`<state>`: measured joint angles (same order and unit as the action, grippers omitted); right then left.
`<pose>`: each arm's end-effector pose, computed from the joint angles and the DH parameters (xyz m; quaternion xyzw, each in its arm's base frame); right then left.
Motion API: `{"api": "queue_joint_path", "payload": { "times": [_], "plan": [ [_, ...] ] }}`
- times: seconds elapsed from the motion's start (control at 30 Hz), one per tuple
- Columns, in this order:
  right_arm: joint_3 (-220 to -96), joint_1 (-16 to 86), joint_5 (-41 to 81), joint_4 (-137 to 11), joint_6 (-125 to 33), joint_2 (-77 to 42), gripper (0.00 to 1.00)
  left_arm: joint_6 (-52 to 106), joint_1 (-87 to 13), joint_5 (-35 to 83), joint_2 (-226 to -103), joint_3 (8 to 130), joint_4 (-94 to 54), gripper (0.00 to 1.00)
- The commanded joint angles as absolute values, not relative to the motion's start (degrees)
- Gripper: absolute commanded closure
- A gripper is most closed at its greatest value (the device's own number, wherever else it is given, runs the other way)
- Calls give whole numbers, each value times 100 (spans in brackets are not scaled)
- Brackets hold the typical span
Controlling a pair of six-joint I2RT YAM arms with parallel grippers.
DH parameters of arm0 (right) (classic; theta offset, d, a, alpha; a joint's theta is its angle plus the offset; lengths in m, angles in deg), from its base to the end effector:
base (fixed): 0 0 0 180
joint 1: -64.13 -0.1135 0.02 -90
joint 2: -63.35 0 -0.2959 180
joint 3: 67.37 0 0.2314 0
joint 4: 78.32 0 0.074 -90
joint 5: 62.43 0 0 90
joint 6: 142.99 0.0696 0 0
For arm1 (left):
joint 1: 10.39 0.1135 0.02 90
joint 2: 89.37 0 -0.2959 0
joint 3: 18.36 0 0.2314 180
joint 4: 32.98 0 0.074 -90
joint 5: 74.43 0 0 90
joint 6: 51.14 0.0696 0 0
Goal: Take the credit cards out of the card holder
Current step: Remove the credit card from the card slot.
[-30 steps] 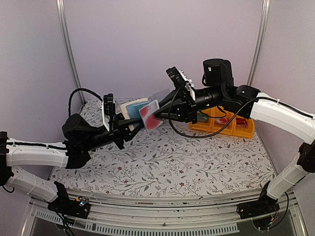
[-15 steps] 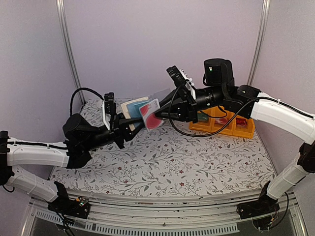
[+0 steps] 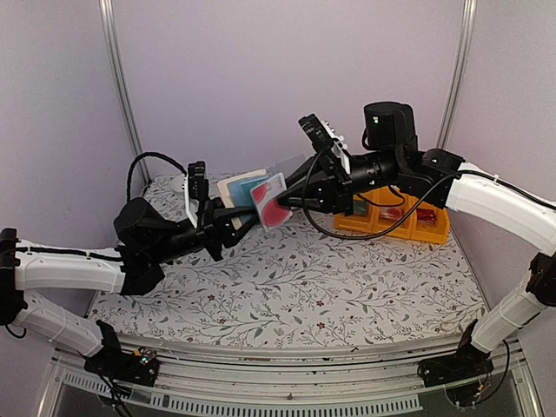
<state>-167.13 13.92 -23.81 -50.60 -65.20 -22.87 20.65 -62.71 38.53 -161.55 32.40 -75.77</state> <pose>0.1754 0.2955 0.4342 -0.5962 0.4701 0.5037 0.4122 0.1457 -0.2330 0.3610 0.3192 0.4800 -0.5589 0.5961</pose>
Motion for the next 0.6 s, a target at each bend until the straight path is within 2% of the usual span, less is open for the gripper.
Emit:
{"api": "queue_joint_path", "payload": {
  "times": [0.0,0.43,0.57],
  "plan": [
    [-16715,1324,-2775,-4931,-6419,-2194,82,2043,-6159,3647,-16275,3455,-7672,100],
    [-16838,1462,-2917,-4426,-6605,-1906,82,1957,-6156,3787,-16364,3677,-7784,100],
    [-16807,1550,-3348,-4422,-6631,-1825,88,1923,-6158,3807,-16310,3608,-7841,100]
  ]
}}
